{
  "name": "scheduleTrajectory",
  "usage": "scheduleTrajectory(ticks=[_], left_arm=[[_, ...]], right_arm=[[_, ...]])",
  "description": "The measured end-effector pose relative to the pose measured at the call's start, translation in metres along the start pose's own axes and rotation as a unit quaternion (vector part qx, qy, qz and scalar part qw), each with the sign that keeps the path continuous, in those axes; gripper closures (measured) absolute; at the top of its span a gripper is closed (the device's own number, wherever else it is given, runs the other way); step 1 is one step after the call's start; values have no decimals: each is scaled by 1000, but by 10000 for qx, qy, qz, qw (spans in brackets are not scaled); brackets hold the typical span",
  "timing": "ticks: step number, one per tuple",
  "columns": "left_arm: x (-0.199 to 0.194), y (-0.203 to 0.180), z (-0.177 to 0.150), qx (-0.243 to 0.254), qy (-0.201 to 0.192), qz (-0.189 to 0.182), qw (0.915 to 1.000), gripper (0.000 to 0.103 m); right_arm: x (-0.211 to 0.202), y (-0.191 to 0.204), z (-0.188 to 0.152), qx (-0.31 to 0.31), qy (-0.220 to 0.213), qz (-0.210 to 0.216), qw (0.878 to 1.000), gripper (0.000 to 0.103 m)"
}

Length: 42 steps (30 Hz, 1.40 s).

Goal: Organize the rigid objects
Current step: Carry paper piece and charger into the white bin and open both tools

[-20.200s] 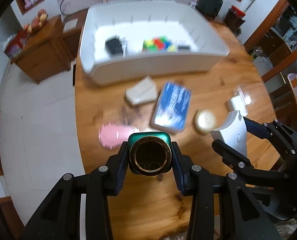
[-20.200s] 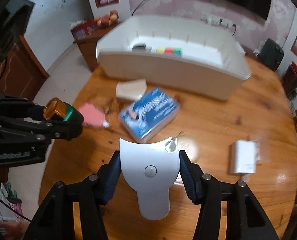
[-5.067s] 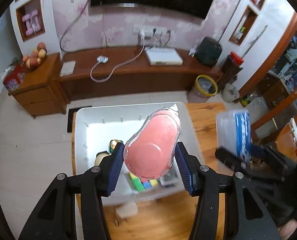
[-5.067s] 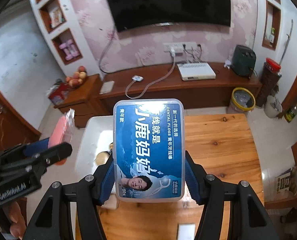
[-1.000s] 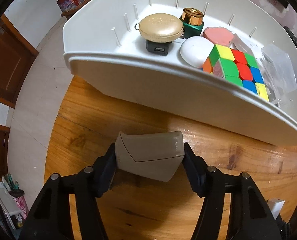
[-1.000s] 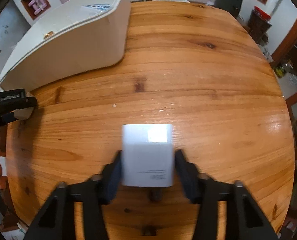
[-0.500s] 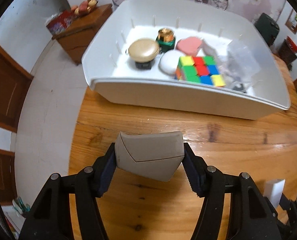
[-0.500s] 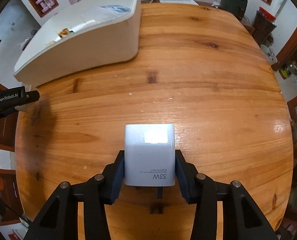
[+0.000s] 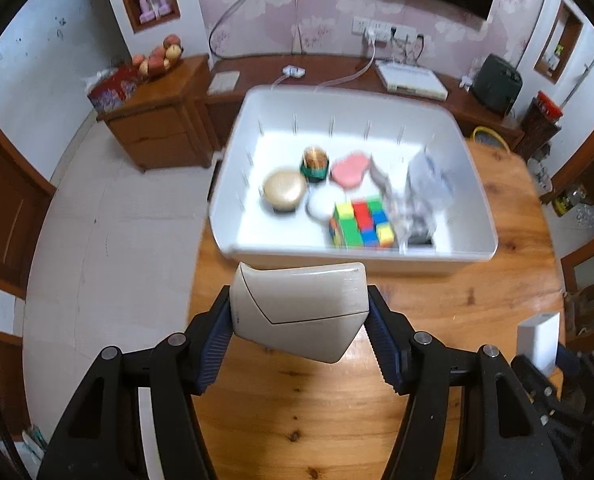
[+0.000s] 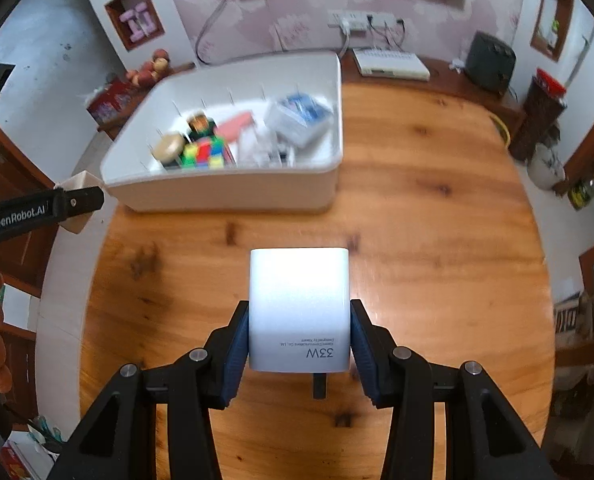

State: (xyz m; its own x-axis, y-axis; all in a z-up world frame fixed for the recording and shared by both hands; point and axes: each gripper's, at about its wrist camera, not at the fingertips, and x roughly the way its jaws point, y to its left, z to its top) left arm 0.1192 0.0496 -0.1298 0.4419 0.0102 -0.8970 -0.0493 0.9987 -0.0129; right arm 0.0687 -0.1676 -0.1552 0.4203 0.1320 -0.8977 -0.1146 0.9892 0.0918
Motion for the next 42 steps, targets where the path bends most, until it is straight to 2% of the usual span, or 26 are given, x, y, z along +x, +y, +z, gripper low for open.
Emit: scheduleTrajectory(ticks=[6, 11, 16, 21, 25, 32, 35, 42], left_arm=[[-37, 23, 59, 70, -532, -69, 9985, 37], [-45, 30, 102, 214, -776, -81, 9967, 37], [-28, 34, 140, 385, -899, 77, 9952, 37], [18, 40, 171, 416, -702, 192, 9965, 37], [70, 42, 180, 428, -315, 218, 9983, 37], [156, 35, 169, 442, 369, 153, 9982, 37], [177, 27, 162, 523, 528, 161, 9971, 37], [200, 18, 155, 713, 722, 227, 9946, 37]], right_arm=[[-44, 9, 65, -121, -584, 43, 9982, 56], [-72, 21, 129, -26, -1010, 175, 9947, 56], [-75, 48, 190, 18, -1306, 152, 9913, 56], [-41, 72, 233, 97, -1321, 98, 9911, 56], [15, 80, 240, 86, -882, -78, 9960, 56], [112, 80, 211, 74, 92, -437, 9990, 56], [142, 80, 197, 38, 451, -541, 9975, 56], [167, 85, 185, -56, 754, -573, 9955, 56]])
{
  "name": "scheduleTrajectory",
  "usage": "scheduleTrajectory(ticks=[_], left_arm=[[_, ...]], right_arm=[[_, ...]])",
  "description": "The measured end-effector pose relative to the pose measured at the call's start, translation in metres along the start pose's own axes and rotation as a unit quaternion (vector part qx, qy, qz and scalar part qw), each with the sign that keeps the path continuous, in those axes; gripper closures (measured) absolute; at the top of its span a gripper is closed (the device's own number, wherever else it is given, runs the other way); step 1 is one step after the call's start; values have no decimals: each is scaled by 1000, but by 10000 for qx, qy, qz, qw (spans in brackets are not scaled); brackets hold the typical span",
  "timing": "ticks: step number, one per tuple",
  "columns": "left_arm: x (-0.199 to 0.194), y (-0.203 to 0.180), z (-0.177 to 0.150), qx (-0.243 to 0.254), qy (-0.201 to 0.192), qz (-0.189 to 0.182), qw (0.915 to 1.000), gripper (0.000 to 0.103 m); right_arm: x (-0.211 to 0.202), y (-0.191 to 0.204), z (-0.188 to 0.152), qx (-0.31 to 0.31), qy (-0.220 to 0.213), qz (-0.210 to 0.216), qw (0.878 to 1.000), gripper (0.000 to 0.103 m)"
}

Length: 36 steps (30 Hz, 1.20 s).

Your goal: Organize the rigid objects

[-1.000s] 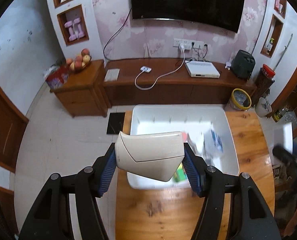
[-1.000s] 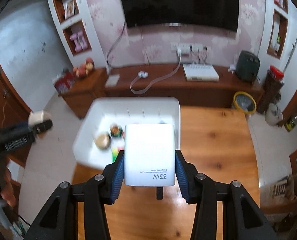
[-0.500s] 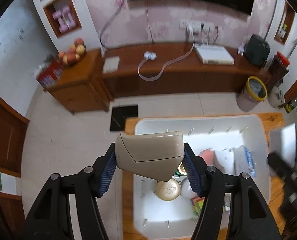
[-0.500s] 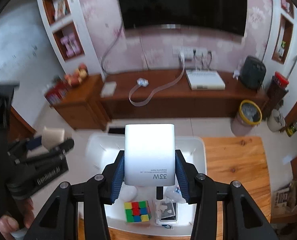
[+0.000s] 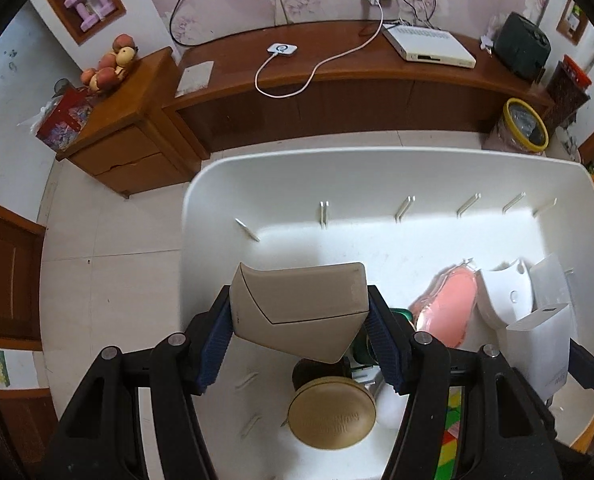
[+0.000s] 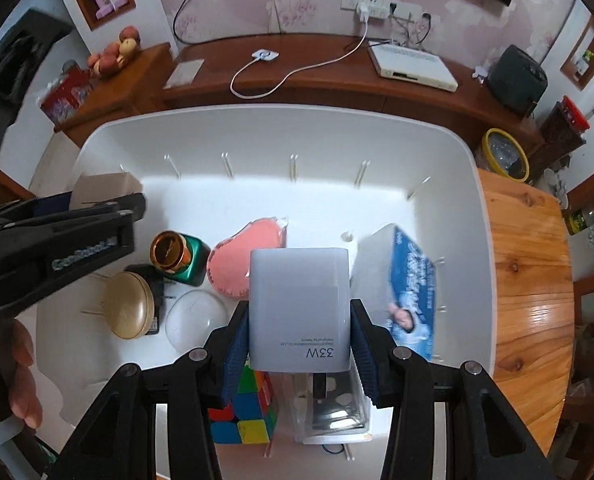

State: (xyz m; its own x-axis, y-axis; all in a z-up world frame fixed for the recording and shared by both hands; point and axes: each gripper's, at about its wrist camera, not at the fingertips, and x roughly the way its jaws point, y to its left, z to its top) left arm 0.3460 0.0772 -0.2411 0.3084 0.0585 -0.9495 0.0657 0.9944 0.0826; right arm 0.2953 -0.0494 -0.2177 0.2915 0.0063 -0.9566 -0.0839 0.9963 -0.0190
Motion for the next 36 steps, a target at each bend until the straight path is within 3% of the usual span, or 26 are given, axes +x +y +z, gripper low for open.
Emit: scheduleTrajectory(ticks=[7, 12, 14, 16, 30, 36], left_arm=[[6, -5, -2, 96, 50, 19, 9999, 37], [0, -5, -5, 49, 128, -185, 9997, 36], [-5, -6, -7, 6, 172, -372, 9992, 26], [-14, -7, -10, 7, 114, -474, 9988, 21], [-87, -34, -44, 390, -47, -641, 9972, 21], [-134, -45, -69, 398, -204, -883, 9951, 21]], right_arm=[[7, 12, -1, -200, 110, 57, 9997, 54], [-9, 15, -6, -297, -2, 87, 9995, 36], [-18, 16, -9, -327, -99, 135, 9993, 33], [-29, 15, -14, -337, -196, 179, 9991, 33], [-91, 1, -71, -365, -636, 318, 9968, 32], [-122, -14, -103, -402, -841, 371, 9950, 32]])
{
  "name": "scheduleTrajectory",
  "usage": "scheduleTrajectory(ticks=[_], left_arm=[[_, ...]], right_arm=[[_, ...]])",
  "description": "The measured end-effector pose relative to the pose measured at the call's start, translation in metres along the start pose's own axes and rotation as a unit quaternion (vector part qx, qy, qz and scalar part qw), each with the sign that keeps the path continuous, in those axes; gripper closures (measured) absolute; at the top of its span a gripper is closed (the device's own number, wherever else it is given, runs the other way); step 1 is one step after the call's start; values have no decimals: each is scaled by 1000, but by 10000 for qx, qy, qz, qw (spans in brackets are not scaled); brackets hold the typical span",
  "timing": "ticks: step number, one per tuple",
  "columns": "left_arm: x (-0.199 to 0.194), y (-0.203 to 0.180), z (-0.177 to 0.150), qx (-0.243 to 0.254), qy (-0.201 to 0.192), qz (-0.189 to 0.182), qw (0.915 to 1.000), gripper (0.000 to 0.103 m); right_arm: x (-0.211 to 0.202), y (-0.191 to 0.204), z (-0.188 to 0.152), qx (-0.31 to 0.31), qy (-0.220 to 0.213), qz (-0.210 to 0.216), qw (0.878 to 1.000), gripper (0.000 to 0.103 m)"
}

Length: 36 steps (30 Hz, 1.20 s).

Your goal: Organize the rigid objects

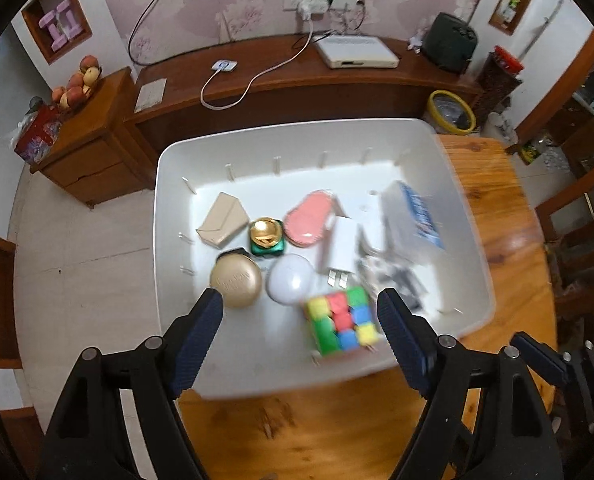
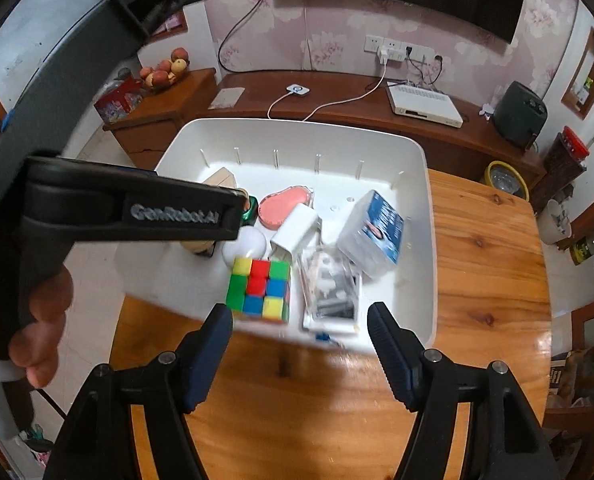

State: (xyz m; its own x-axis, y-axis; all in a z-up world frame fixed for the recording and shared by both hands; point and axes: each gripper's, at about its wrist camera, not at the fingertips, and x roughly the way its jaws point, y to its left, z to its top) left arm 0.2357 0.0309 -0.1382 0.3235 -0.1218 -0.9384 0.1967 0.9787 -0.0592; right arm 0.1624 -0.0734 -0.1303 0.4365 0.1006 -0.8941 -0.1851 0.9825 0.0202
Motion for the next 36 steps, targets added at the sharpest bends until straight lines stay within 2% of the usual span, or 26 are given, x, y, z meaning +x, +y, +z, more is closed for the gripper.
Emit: scheduleTrajectory(ticks=[11, 13, 14, 19, 29, 36], left_arm=[[-84, -47, -64, -38, -473, -228, 9986, 21], [-100, -53, -77, -105, -589, -241, 9979, 21], [-109, -56, -84, -132, -654, -242, 9975, 21], [-146, -72, -116, -229, -1056, -84, 9941, 21], [-174, -87, -156, -492, -1387, 340, 9885, 21], [-178, -89, -177, -604, -1384, 432, 9876, 21]], right_arm=[[-86, -37, -60, -90, -434, 135, 9989, 32], [-99, -42, -69, -56, -492, 155, 9987, 30], [-108, -46, -75, -16, -544, 134, 9984, 26], [-139, -62, -93, 220, -744, 102, 9969, 26], [-181, -85, -121, 1045, -906, 268, 9900, 26], [-199, -82, -127, 1056, -1061, 90, 9887, 24]])
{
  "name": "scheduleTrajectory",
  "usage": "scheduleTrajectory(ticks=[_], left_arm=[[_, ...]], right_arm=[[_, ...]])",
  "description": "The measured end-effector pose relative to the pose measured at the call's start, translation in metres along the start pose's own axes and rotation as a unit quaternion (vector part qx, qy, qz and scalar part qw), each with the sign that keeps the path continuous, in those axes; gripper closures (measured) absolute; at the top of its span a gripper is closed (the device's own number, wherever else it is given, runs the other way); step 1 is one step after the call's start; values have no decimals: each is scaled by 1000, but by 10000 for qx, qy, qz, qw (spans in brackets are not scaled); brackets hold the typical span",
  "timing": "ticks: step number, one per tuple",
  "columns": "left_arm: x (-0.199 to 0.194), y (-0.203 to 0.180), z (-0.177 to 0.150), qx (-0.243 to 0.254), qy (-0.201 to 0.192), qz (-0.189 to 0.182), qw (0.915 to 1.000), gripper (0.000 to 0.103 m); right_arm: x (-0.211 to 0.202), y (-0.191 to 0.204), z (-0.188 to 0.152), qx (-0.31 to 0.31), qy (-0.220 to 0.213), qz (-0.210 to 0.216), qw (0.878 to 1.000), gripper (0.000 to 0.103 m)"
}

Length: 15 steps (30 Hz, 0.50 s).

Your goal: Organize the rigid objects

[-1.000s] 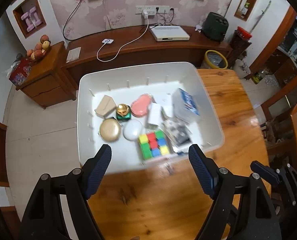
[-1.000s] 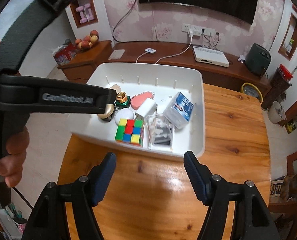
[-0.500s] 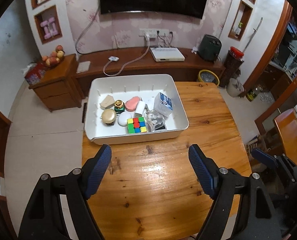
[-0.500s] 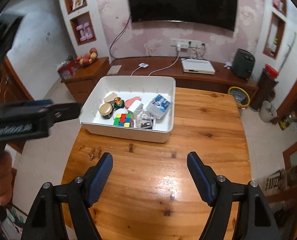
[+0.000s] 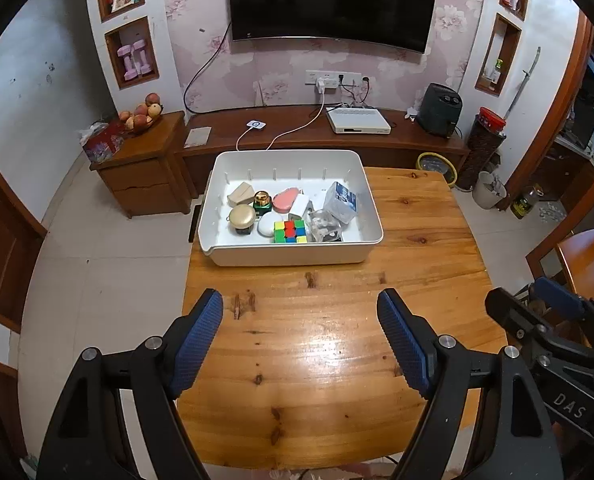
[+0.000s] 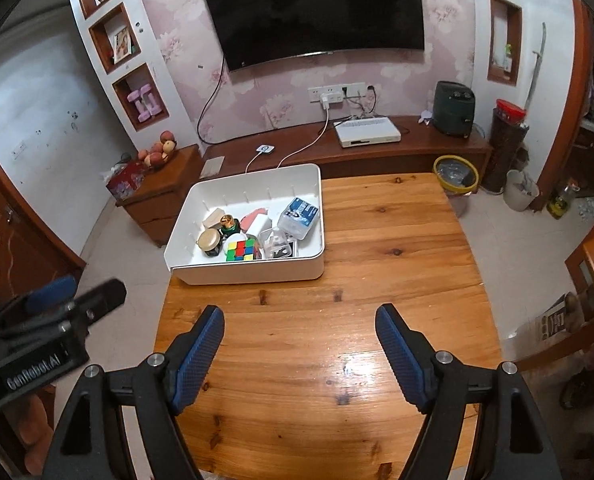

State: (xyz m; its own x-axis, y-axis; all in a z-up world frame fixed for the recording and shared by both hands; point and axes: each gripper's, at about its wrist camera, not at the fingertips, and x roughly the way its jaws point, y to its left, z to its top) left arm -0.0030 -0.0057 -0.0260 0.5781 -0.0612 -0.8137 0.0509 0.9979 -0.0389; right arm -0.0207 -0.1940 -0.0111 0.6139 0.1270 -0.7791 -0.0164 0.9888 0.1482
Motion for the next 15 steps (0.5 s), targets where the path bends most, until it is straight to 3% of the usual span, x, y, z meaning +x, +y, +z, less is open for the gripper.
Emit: scheduleTrajectory(ticks=[15], left_arm=[[-10, -5, -11, -45, -12, -6, 10000, 21]], right_arm=[[-19, 6, -7, -130, -234, -270, 9993, 23]])
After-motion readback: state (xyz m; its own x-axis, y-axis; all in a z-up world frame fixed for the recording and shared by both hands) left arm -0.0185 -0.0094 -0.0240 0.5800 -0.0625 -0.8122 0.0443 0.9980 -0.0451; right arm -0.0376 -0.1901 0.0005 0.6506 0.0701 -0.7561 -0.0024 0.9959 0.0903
